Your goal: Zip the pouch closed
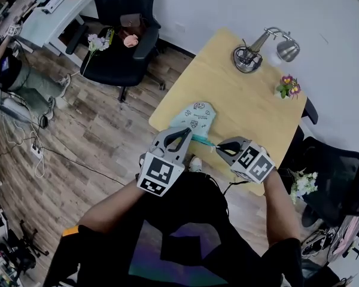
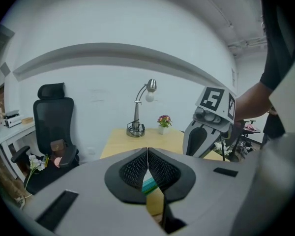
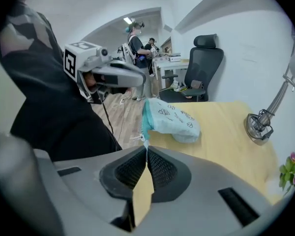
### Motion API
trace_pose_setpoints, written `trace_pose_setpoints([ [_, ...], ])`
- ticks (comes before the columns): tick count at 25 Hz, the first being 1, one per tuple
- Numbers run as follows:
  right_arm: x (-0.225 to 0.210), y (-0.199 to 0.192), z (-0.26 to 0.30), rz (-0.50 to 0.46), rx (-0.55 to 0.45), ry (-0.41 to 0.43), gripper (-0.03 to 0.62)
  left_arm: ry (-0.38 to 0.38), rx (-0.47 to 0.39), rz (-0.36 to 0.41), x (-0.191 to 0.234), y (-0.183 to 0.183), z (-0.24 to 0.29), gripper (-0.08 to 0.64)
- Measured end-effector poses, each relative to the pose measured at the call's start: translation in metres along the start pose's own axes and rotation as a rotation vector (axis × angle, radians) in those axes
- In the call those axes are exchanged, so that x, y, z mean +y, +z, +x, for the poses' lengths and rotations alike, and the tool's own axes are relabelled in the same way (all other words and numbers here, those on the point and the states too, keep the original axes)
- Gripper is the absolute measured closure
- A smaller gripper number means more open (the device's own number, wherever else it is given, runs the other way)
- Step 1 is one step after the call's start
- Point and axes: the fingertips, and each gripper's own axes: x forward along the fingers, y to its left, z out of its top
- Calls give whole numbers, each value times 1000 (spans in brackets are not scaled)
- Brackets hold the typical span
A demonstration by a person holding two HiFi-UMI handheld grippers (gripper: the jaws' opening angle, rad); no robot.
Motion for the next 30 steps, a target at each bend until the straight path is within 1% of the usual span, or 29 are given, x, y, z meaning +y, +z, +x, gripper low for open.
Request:
trace_pose_setpoints([
  [3, 1, 21, -14, 59, -60, -1, 565, -40, -26, 13, -9, 13, -8, 549],
  [6, 2, 36, -22, 128, -110, 4, 565, -91, -25, 35, -20, 19, -12, 549],
  [9, 5, 51, -28, 194, -163, 14, 565, -125, -14, 62, -28, 18, -14, 549],
  [12, 9, 63, -32, 240, -206, 22, 566, -148, 2, 66, -33, 12, -14, 548],
  [14, 12, 67, -33, 255, -218, 21, 566, -168, 12, 60, -36, 9, -13, 535],
  [16, 16, 69, -33, 260, -223, 19, 566, -183, 28, 52, -39, 6, -12, 474],
  [18, 19, 69, -32, 265, -227, 20, 566, -188, 45, 41, -40, 2, -10, 453],
  [23, 27, 65, -29, 279, -234, 28, 566, -201, 73, 24, -43, -8, -5, 437],
  [26, 30, 63, -28, 281, -232, 25, 566, -219, 96, 47, -49, -14, -3, 431],
  [30, 31, 61, -25, 283, -229, 17, 566, -211, 109, 74, -50, -16, -5, 431],
])
